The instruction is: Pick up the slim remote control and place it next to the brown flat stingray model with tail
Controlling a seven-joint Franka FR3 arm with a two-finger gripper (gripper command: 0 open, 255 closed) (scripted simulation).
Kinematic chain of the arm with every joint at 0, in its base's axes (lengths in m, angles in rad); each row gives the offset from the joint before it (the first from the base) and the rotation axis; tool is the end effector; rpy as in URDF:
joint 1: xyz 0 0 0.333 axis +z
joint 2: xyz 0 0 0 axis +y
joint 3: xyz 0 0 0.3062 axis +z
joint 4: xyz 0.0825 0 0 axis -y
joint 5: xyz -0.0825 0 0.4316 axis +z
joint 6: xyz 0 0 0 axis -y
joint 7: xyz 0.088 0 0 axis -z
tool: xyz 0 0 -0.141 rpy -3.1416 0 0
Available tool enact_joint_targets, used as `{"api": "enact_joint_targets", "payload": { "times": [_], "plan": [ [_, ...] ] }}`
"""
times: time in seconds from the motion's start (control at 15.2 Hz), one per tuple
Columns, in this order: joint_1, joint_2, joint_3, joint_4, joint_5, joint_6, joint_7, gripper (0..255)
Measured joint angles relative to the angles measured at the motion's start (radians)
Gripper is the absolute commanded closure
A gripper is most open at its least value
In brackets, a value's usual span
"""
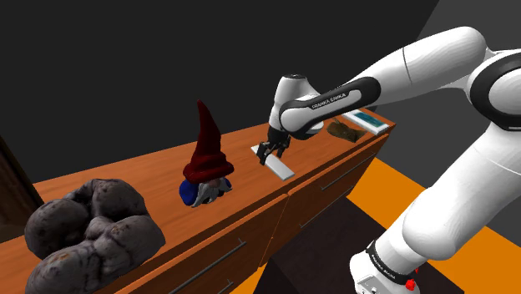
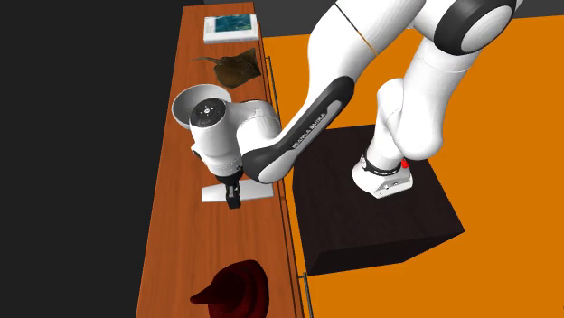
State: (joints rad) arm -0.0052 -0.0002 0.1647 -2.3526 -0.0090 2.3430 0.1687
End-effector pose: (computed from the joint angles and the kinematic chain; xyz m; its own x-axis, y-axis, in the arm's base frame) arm 0.5269 0.0844 0.2519 1.0000 -0.0029 -0.0082 -0.0029 -1.0000 0.0079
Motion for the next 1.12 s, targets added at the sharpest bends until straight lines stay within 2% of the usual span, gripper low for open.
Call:
{"api": "enact_joint_targets", "payload": {
  "times": [0.4, 0.46, 1.12],
  "plan": [
    [0.000, 0.003, 0.000, -0.001, -0.001, 0.005, 0.001, 0],
    [0.000, 0.003, 0.000, -0.001, -0.001, 0.005, 0.001, 255],
    [0.000, 0.003, 0.000, -0.001, -0.001, 0.005, 0.001, 255]
  ]
}}
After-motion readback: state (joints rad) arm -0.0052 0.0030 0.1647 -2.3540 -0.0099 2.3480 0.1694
